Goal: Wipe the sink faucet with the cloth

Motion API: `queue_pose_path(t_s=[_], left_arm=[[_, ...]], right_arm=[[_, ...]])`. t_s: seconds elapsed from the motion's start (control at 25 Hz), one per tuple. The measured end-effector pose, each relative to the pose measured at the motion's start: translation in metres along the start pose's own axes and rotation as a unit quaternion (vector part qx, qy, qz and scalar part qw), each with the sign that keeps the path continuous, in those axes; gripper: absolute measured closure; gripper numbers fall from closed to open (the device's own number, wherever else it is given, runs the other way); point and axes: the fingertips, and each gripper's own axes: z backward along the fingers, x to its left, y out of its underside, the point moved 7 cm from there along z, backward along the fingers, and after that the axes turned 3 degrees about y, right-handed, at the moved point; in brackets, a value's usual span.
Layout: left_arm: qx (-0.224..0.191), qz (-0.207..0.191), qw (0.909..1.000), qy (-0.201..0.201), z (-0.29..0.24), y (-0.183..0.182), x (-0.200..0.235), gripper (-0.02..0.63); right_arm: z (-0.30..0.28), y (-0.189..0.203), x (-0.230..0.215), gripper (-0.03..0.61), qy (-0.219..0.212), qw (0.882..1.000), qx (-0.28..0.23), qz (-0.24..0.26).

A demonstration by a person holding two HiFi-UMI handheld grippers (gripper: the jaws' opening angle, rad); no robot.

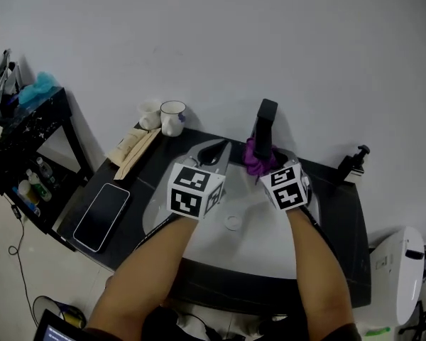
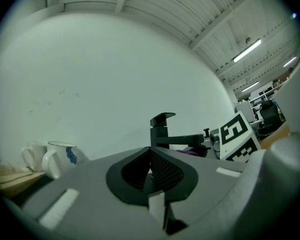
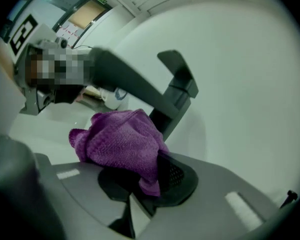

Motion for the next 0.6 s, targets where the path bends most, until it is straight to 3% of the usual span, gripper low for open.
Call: queue_pose_path(t_s=[0.36,0.6], left_arm=[[-0.006,0.003,0.9999,0.01,-0.002,0.001,0.004,0.595],[0.002,-0.015,0.9999,0.008,-0.003,0.004,0.006,0.595]], right_arm=[[-0.007,0.011,0.02,0.518,0.002,0.994,0.014,0.108],[-0.003,0.015,0.014,0.515,0.011,0.994,-0.006,0.107]])
